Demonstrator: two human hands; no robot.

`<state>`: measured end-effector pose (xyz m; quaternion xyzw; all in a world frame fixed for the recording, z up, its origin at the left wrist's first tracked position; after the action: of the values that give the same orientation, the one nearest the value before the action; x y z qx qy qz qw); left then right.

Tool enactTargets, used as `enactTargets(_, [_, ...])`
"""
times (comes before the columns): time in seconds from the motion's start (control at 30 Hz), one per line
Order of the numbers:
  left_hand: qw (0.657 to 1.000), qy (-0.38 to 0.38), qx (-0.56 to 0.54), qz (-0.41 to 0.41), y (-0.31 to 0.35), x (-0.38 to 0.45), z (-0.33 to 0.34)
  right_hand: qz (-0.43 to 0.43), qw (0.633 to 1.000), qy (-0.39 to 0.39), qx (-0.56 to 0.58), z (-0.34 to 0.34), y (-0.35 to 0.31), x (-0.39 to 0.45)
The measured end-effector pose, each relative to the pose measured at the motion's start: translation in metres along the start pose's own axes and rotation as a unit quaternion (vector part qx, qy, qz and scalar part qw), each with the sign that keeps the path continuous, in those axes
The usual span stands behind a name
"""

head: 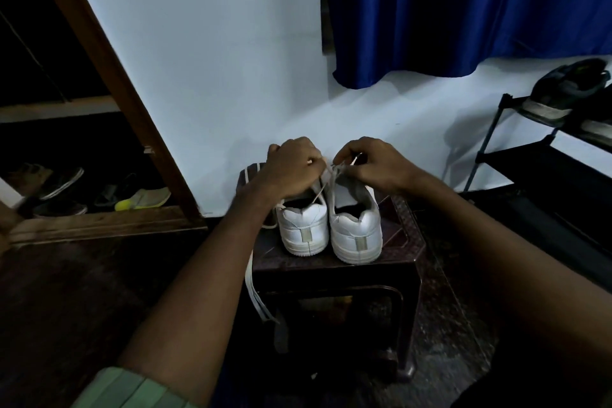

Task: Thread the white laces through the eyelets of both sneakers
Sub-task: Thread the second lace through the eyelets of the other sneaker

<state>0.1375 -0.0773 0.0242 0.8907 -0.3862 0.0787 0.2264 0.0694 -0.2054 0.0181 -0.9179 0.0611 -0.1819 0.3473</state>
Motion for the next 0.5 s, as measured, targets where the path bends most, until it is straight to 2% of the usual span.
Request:
enactTargets(0.07, [0.981, 0.044, -0.18, -0.051, -0.003, 0.002, -0.018, 0.035, 0.996, 0.007, 0.08, 0.002, -0.002, 0.002])
enactTargets(0.13, [0.926, 0.076, -0.361, -0.076, 0.004, 0.002, -0.033, 0.065, 0.98, 0.004, 0.189, 0.005, -0.009, 0.002])
enactTargets(0.2, [0.873, 0.087, -0.473, -0.085, 0.011, 0.003, -0.042, 0.081, 0.958, -0.01, 0.273, 0.007, -0.02, 0.0])
enactTargets(0.27, [0.857, 0.093, -0.498, -0.097, 0.009, 0.004, -0.048, 0.092, 0.916, -0.017, 0.39, 0.003, -0.031, 0.0])
enactTargets(0.37, [0.872, 0.11, -0.465, -0.112, -0.007, 0.003, -0.056, 0.132, 0.794, 0.011, 0.593, -0.019, -0.027, 0.0])
enactTargets(0.43, [0.874, 0.125, -0.452, -0.131, -0.019, 0.0, -0.06, 0.16, 0.75, 0.083, 0.637, -0.041, -0.007, -0.001])
enactTargets(0.5, [0.876, 0.141, -0.437, -0.149, -0.029, -0.003, -0.064, 0.197, 0.729, 0.156, 0.637, -0.055, 0.02, -0.003])
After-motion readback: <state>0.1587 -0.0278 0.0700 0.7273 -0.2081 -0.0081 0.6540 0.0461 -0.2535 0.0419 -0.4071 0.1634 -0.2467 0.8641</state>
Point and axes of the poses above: each hand's wrist, its own x-axis towards the middle knuckle, its own z-axis out of the palm, y = z × x, the point moved 10 cm from there along x, towards the middle knuckle, and after that the axes turned 7 degrees about y, right-handed, at the moved point
